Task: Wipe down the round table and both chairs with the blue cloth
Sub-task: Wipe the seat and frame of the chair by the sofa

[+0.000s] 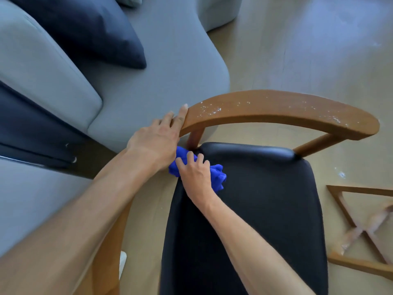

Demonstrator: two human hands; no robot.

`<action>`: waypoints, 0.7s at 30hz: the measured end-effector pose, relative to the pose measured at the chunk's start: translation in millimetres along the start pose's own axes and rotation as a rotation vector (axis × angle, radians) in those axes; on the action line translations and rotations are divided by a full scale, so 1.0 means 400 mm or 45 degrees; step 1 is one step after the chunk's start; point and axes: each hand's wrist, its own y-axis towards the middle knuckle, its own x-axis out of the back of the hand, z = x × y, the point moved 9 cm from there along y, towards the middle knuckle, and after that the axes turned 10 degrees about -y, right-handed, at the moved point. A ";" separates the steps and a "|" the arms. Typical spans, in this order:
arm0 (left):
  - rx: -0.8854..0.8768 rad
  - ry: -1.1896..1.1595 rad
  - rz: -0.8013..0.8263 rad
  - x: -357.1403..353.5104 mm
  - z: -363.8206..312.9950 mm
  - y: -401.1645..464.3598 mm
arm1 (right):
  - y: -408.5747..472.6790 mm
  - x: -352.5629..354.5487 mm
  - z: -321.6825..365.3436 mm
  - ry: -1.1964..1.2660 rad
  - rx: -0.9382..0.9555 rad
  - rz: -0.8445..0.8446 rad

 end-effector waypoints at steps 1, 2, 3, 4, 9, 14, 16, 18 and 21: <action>0.001 0.005 -0.002 0.001 0.000 -0.002 | -0.040 -0.006 0.025 -0.036 0.066 0.009; 0.004 0.009 0.003 0.002 -0.002 -0.003 | -0.100 -0.013 0.047 -0.015 0.128 0.029; 0.008 0.007 0.011 0.004 -0.003 -0.005 | -0.163 -0.023 0.079 0.016 0.225 0.028; 0.012 0.001 0.020 0.005 -0.005 -0.007 | -0.248 -0.039 0.100 0.037 0.344 0.021; 0.028 -0.031 0.045 0.013 -0.010 -0.014 | -0.530 -0.009 0.210 0.330 0.296 -0.204; 0.029 -0.041 0.042 0.015 -0.011 -0.016 | -0.450 -0.064 0.225 -0.015 0.999 -0.060; 0.035 -0.034 0.027 0.017 -0.007 -0.016 | -0.238 -0.026 0.140 0.045 0.635 -0.130; 0.037 -0.018 0.027 0.014 -0.009 -0.013 | -0.063 0.004 0.033 0.007 0.173 -0.119; 0.025 0.020 0.022 0.006 -0.008 -0.006 | -0.016 -0.009 -0.036 0.116 -0.110 0.025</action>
